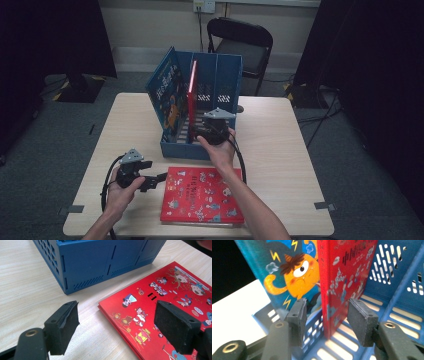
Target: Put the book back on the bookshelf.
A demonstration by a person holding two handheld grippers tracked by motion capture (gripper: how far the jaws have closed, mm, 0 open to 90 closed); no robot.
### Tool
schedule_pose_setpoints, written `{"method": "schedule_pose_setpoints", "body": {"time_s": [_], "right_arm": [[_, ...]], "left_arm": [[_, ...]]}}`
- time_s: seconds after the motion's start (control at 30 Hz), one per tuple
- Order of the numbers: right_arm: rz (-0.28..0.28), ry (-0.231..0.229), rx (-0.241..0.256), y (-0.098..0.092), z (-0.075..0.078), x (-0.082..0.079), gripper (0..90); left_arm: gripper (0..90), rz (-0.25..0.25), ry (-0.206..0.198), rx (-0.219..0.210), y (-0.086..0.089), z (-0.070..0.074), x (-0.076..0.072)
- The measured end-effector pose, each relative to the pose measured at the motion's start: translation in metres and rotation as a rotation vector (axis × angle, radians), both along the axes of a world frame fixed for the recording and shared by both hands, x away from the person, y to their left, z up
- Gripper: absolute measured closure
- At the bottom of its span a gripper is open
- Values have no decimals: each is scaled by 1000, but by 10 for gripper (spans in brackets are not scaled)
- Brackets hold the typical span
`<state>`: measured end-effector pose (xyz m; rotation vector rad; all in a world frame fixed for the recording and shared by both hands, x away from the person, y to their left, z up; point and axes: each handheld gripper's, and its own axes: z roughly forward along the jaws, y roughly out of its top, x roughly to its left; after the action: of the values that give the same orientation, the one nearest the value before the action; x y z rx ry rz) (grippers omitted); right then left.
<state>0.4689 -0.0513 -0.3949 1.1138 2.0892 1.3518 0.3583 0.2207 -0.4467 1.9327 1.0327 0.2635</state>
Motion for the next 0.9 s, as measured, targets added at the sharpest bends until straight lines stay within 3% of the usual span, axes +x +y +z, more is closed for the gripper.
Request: {"method": "schedule_pose_setpoints", "body": {"time_s": [0.13, 0.37, 0.6, 0.8, 0.9], "right_arm": [[29, -2, -4, -19, 4, -14, 497], [30, -20, -15, -53, 12, -41, 502], [63, 8, -38, -80, 5, -65, 465], [67, 16, -57, -97, -1, -87, 431], [85, 47, -81, -103, -10, -96, 378]], "left_arm": [[196, -10, 13, -2, -3, 1, 0], [196, -14, 7, 10, -6, 2, -1], [257, -13, 1, 28, -10, 2, -3], [273, -16, 10, 21, -11, 1, -3], [298, -26, 22, 6, -11, 0, -4]]}}
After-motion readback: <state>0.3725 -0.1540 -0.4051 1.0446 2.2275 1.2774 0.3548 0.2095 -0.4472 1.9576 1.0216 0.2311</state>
